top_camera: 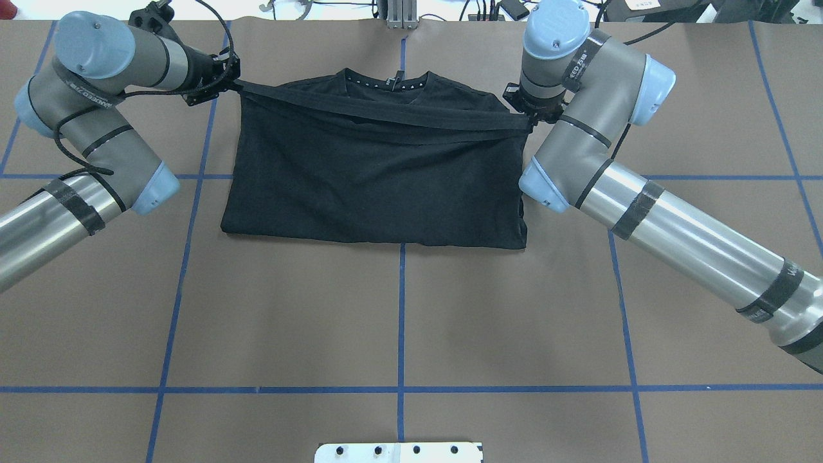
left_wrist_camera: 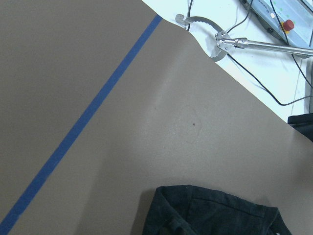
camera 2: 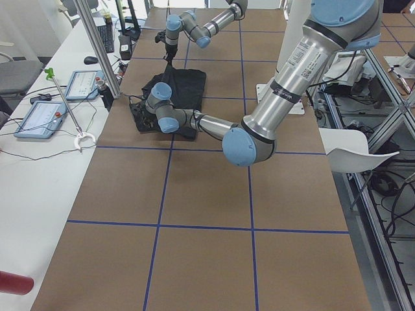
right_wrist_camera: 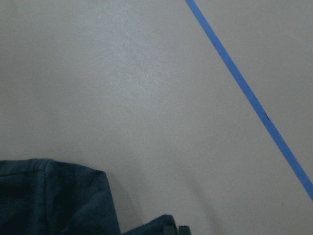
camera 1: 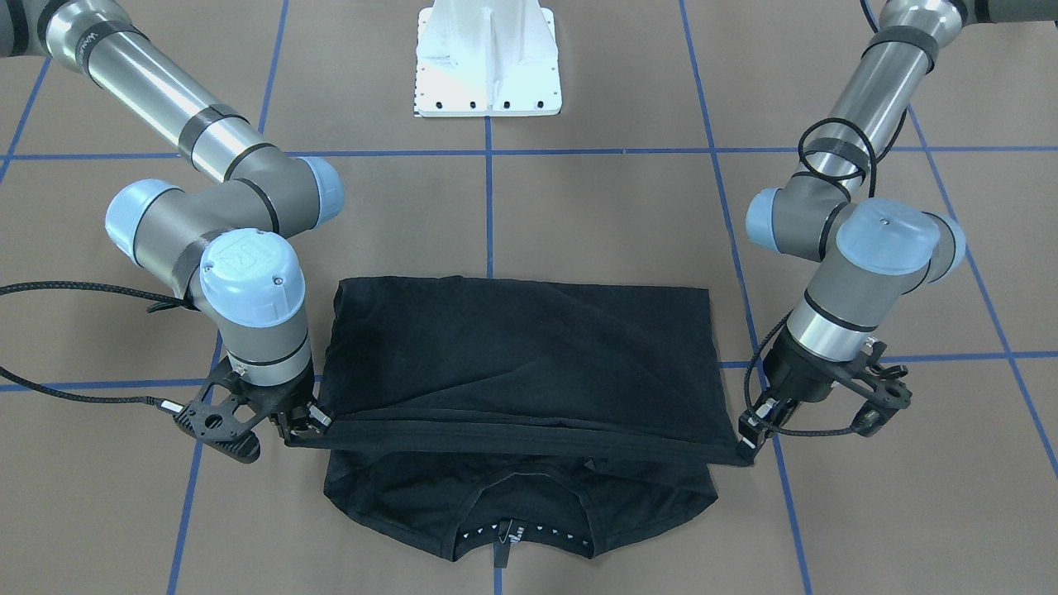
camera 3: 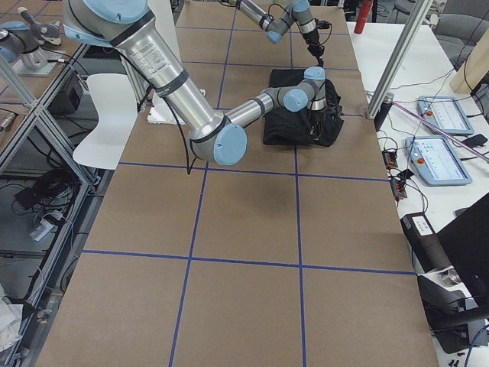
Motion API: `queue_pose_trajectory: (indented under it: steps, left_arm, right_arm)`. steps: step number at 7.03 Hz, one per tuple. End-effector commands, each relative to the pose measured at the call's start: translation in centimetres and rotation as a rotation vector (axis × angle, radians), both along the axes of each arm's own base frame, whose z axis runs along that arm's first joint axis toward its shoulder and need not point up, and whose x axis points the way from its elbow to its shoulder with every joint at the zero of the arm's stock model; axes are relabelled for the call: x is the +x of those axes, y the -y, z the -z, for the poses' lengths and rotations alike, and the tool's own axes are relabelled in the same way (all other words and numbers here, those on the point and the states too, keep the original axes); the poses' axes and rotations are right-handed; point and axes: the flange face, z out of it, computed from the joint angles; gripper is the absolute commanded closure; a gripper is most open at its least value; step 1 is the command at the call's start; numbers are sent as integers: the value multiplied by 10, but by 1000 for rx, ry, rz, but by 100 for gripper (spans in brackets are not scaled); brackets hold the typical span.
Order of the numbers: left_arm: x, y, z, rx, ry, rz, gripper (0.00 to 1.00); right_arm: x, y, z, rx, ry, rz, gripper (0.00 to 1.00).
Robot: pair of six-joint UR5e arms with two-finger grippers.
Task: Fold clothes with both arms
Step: 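Lay the hem down near the collar and open both grippers, then withdraw the right gripper toward the lower edge of the folded shirt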
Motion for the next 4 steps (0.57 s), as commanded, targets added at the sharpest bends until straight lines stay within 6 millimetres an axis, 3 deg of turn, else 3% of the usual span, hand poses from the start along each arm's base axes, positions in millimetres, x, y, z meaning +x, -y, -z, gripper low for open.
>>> queue_pose_trajectory:
  steps: [1,2,3,4]
  left_arm:
    - [-9,11,4,-8,-9,34,22]
    - [-9,12,5,-20,-19,42,15]
    - [-16,16,13,-17,-34,55,15]
    - [-18,17,17,-13,-38,59,15]
  right_arm:
    - [0,7,25,22,27,-20,12]
    - [-1,7,37,18,51,-44,8]
    - [7,-1,57,33,86,-49,8]
    - [18,-31,52,1,137,-87,8]
